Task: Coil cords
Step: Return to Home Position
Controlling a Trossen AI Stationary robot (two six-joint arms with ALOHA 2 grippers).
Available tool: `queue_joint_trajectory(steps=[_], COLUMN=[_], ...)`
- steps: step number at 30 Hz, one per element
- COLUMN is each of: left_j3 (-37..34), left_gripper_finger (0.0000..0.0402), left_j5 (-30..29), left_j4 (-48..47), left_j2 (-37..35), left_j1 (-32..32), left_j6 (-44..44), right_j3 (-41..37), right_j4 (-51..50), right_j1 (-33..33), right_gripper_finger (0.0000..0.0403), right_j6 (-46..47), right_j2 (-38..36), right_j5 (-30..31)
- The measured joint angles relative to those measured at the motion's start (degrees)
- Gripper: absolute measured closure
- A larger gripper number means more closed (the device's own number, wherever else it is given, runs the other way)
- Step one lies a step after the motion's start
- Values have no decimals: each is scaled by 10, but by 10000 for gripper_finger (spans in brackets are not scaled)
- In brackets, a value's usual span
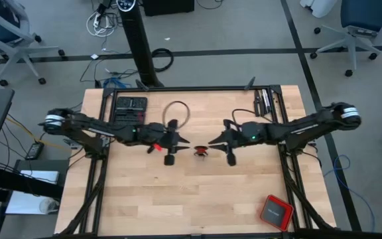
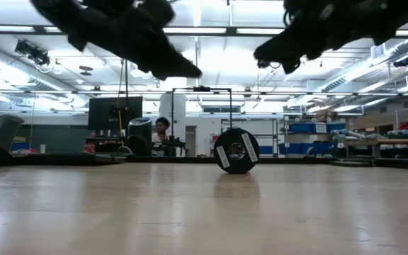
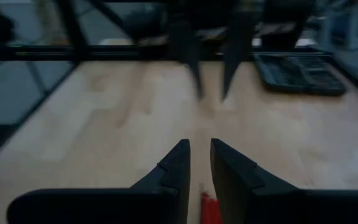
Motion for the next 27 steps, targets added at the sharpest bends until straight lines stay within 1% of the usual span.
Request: queue_joint_trajectory(steps=[2, 4, 7, 10, 12, 14, 17, 19, 22, 27], left_j3=[-31, -56, -97, -134, -150, -159, -167, -166, -166, -166], left_gripper_finger=[303, 303, 303, 303, 303, 303, 303, 303, 303, 303], left_j5=[2, 14, 58, 96, 94, 93, 92, 92, 95, 105], left_j4=[20, 20, 10, 34, 55, 70, 56, 12, -56, -118], left_j2=[-43, -84, -152, -210, -244, -269, -303, -326, -345, -349], left_j1=[0, 0, 0, 0, 0, 0, 1, 1, 0, 0], left_j6=[-5, -7, -17, -47, -70, -76, -73, -67, -60, -94], right_j3=[-4, -7, -13, -18, -18, -18, -18, -18, -19, -57], right_j4=[-28, -39, -53, -53, -55, -53, -58, -77, -136, -151], right_j1=[2, 7, 15, 23, 26, 26, 26, 26, 30, 55], right_gripper_finger=[343, 345, 347, 348, 347, 347, 348, 349, 349, 348], right_j6=[-1, -1, -9, -7, 4, 20, 38, 39, 38, 28], right_j2=[-33, -67, -120, -171, -202, -225, -250, -260, -267, -253], right_j5=[-32, -75, -138, -181, -187, -189, -188, -189, -188, -189])
